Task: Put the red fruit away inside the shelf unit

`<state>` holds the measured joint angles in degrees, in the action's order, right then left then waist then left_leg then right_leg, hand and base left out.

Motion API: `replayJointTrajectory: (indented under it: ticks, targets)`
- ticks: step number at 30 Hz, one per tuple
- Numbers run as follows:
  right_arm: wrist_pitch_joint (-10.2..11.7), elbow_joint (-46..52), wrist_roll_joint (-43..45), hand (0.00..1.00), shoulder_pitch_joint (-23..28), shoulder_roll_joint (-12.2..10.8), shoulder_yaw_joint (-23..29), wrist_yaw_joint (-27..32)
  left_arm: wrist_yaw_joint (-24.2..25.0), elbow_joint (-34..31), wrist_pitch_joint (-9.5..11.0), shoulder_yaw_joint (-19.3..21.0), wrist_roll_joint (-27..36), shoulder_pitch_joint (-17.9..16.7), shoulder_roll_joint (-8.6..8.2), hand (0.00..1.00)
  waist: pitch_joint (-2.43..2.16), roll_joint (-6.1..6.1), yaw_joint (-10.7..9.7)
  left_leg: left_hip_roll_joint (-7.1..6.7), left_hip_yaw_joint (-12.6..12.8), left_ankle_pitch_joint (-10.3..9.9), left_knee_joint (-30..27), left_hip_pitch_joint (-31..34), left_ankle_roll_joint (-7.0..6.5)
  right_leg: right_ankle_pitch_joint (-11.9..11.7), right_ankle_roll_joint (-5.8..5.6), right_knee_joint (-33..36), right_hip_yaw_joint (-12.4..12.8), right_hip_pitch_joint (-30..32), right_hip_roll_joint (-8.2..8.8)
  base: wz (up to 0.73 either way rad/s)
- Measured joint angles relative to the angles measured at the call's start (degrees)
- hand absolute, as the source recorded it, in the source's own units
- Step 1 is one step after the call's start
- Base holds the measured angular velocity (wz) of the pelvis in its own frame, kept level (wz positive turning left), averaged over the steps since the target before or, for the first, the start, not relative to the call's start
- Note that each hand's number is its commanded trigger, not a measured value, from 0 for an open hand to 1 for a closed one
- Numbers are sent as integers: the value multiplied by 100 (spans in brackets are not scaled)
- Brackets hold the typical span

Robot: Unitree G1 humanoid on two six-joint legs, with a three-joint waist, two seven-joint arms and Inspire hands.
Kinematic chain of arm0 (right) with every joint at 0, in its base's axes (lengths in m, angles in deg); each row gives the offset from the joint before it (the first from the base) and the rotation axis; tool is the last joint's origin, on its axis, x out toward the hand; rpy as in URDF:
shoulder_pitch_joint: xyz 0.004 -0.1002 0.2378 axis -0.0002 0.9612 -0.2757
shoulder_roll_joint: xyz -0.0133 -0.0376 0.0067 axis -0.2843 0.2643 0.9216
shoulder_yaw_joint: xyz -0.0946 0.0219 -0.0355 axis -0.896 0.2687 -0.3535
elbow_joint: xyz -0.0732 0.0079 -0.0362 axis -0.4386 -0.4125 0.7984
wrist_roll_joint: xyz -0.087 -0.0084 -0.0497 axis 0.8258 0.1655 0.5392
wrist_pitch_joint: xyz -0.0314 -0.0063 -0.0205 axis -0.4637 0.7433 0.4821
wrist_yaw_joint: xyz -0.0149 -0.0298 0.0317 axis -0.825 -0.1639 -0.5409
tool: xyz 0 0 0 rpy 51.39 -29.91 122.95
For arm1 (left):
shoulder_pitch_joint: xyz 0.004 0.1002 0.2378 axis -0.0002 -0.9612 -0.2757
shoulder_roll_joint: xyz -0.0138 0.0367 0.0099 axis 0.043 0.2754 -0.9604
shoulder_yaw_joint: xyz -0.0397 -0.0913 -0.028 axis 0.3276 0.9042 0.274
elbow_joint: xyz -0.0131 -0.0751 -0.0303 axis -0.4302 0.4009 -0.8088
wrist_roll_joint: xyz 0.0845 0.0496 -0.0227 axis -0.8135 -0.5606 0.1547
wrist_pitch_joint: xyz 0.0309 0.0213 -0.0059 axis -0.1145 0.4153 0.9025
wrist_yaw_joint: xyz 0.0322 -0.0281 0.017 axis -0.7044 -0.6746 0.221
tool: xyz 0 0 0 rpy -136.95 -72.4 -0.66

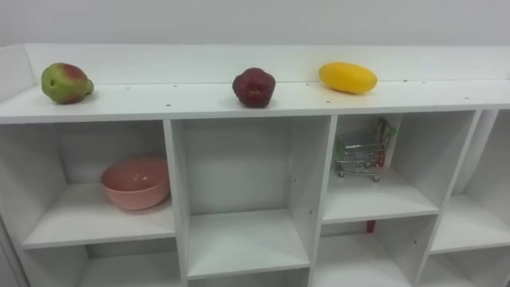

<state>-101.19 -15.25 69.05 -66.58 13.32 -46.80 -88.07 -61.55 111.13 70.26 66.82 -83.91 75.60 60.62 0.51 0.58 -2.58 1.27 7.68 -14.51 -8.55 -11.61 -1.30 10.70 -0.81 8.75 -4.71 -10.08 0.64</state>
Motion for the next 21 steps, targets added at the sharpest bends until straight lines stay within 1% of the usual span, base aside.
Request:
replayJointTrajectory:
  ticks: [2,5,6,7,8,9,10,12,13,15,16,17,18,19,20,21]
  targets:
    - [1,1,-220,0,4,3,3,115,1,-1,3,2,-2,10,0,0,10,-16,-10,0,-2,0,-4,3,0,0,0,0,-3,3,-1,0]
    - [2,14,-417,0,10,30,253,273,10,-111,57,39,-12,20,24,0,27,-43,-10,-1,4,0,-4,2,0,0,0,6,2,12,4,-1]
    - [3,96,-439,0,8,61,478,357,9,-127,112,67,-13,49,46,0,21,-26,-8,-4,21,0,-5,-4,0,-1,0,14,3,16,9,-6]
    - [13,216,-511,0,2,85,672,403,9,-126,139,85,-13,62,55,0,27,-37,-12,-4,40,0,-4,-6,-1,-1,0,20,3,23,11,-15]
    - [135,450,-690,0,-79,148,1000,483,10,-118,179,175,-6,95,70,0,36,-58,-32,-4,90,1,-3,-5,-1,-3,0,30,6,51,14,-18]
    - [247,709,-1011,0,-199,223,1252,572,10,-116,216,253,16,120,118,0,36,-57,-52,-5,97,2,-3,5,-3,-4,0,66,0,87,17,-16]
    - [297,862,-1206,0,-253,266,1380,605,10,-132,244,275,13,138,154,0,38,-51,-59,-5,96,2,-5,6,-4,-4,0,79,-6,99,18,-6]
    - [531,1754,-1811,0,-396,404,1766,753,20,-378,295,467,15,144,249,0,32,-7,-87,-10,97,2,-7,6,-4,-3,0,64,-4,127,21,0]
    - [604,1945,-1932,0,-448,439,1827,801,25,-419,301,477,14,148,279,0,26,1,-91,-11,97,3,-6,5,-4,-3,0,50,-3,121,21,0]
    - [808,2777,-2262,0,-596,527,1937,946,49,-544,342,465,18,155,372,0,-2,35,-86,-14,95,5,-27,5,-3,-4,1,0,-4,101,13,2]
    - [840,3014,-2297,0,-598,528,1934,996,48,-586,356,463,22,152,389,0,-3,44,-73,-17,95,5,-28,11,-3,-4,1,-3,-4,106,9,0]
    - [888,3521,-2307,0,-594,521,1901,1100,47,-645,385,457,61,156,409,0,-15,43,-49,-19,97,5,-31,28,-2,-4,1,-2,-1,127,4,0]
    - [882,3995,-2164,0,-605,518,1850,1178,51,-712,393,444,73,146,411,0,-32,61,-48,-17,110,5,-33,59,-1,-3,1,6,-1,183,3,0]
    - [882,4241,-2073,0,-610,517,1823,1215,57,-751,396,443,74,144,410,0,-46,49,-44,-12,102,7,-36,92,0,-4,1,13,-1,203,2,0]
    - [894,4636,-1962,0,-640,518,1785,1267,63,-828,400,445,71,142,412,0,-40,52,-42,-12,96,7,-36,124,1,-4,2,13,-3,216,0,0]
    - [890,4988,-1932,0,-651,518,1759,1326,77,-916,400,442,50,126,411,0,-44,85,-28,-19,101,7,-35,137,1,-5,2,11,-11,221,-2,0]
